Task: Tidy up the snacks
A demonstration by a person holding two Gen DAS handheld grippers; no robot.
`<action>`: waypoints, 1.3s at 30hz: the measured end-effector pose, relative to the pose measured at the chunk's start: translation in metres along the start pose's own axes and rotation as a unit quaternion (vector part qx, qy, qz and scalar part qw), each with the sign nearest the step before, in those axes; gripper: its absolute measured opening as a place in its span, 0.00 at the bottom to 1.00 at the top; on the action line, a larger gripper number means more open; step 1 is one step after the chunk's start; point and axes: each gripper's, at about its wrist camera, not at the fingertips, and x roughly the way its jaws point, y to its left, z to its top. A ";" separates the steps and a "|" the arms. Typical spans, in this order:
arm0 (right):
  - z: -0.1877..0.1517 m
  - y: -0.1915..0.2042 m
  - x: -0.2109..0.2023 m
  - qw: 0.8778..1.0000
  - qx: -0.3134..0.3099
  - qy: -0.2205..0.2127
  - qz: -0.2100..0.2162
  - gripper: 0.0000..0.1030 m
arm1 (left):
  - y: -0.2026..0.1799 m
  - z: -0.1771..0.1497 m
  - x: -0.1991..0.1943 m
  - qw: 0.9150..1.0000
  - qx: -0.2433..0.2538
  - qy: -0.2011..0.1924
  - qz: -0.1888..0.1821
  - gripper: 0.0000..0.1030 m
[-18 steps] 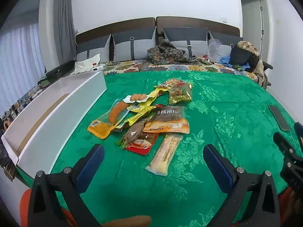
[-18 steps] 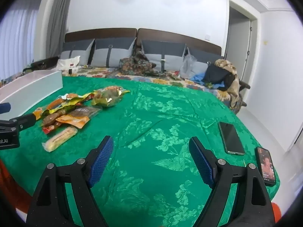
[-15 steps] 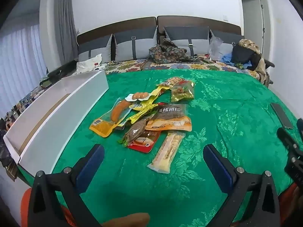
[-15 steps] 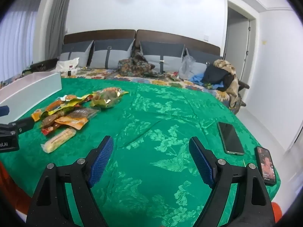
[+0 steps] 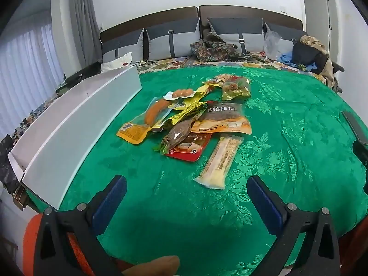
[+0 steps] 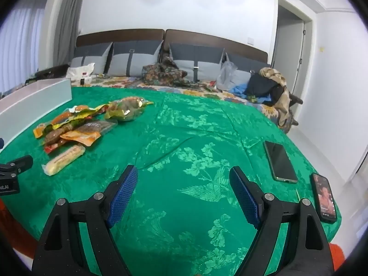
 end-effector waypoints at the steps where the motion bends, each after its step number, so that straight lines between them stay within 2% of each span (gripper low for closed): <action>1: -0.001 0.002 0.000 1.000 -0.002 -0.001 0.001 0.82 | 0.001 0.000 0.001 1.000 -0.001 0.000 0.000 1.00; 39: -0.016 0.014 0.023 0.998 -0.022 0.048 0.019 0.82 | 0.018 -0.016 0.047 0.998 -0.008 0.052 0.026 1.00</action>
